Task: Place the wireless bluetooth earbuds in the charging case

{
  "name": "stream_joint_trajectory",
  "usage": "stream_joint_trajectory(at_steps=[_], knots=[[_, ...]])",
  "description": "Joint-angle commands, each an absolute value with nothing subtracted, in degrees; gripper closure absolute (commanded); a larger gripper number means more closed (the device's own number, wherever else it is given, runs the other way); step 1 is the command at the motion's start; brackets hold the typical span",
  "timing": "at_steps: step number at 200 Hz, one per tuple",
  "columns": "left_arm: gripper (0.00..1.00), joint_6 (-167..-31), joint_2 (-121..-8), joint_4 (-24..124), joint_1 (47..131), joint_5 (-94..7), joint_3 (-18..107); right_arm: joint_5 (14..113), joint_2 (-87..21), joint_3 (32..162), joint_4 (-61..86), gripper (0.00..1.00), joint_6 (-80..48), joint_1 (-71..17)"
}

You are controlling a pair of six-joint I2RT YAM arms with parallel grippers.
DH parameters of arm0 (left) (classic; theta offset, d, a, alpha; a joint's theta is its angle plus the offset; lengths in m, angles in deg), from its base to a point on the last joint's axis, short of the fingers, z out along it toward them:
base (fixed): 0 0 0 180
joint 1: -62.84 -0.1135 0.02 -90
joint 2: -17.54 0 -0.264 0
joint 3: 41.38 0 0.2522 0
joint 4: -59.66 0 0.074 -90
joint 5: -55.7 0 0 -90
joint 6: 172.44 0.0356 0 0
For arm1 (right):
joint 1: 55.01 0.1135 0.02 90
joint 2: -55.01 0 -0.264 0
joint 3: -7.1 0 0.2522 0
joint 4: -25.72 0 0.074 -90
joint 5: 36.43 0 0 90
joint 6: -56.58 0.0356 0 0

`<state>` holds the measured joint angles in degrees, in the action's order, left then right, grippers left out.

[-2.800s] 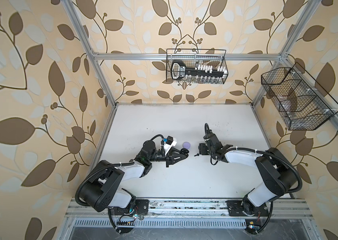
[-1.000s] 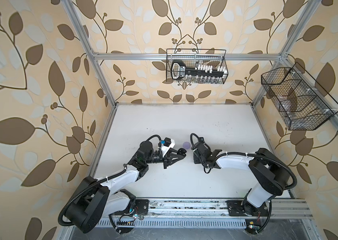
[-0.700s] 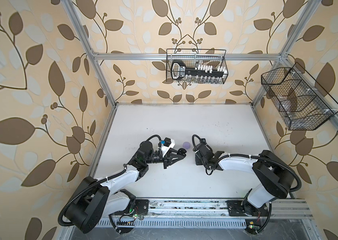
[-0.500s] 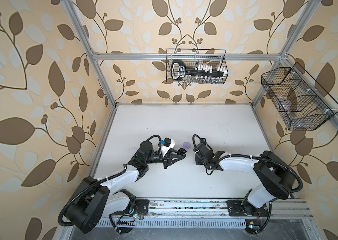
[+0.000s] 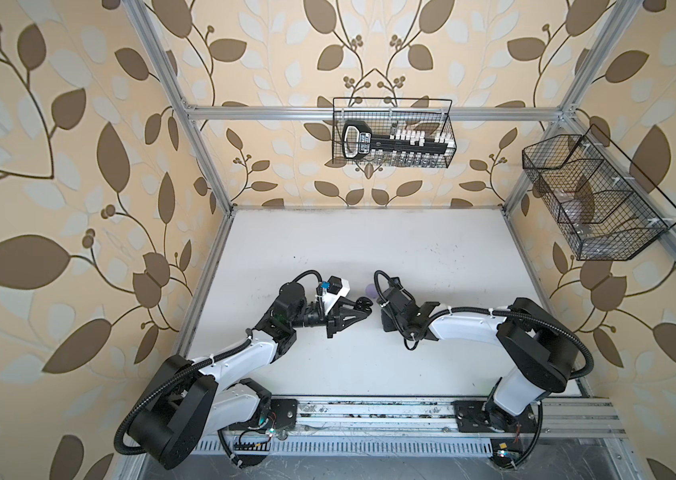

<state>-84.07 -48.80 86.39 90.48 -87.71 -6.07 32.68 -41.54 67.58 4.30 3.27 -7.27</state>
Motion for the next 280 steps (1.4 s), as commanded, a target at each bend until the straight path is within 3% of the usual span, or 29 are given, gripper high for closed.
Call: stream_joint_trajectory(at_steps=[1, 26, 116, 158, 218, 280], knots=[[1.00, -83.1, -47.1, 88.0, 89.9, -87.7, -6.5, 30.1, -43.5, 69.8, 1.9, 0.58, 2.5, -7.1], [1.00, -83.1, -47.1, 87.9, 89.9, -87.8, -6.5, 30.2, -44.9, 71.3, 2.0, 0.51, 2.1, -7.2], [1.00, -82.8, -46.3, 87.7, 89.9, -86.8, -6.8, 35.6, -50.4, 77.5, 4.8, 0.51, 3.0, -6.9], [1.00, -83.2, -42.4, 87.7, 89.8, -78.1, -9.2, 35.8, -52.7, 80.3, 4.7, 0.53, 2.2, -6.2], [1.00, -84.6, -40.1, 88.6, 89.8, -67.5, -11.2, 28.2, -48.3, 76.7, 0.7, 0.48, 4.9, -5.8], [1.00, -84.9, -39.3, 89.2, 89.6, -67.6, -11.8, 25.2, -44.1, 71.3, -1.7, 0.45, 7.0, -4.3]])
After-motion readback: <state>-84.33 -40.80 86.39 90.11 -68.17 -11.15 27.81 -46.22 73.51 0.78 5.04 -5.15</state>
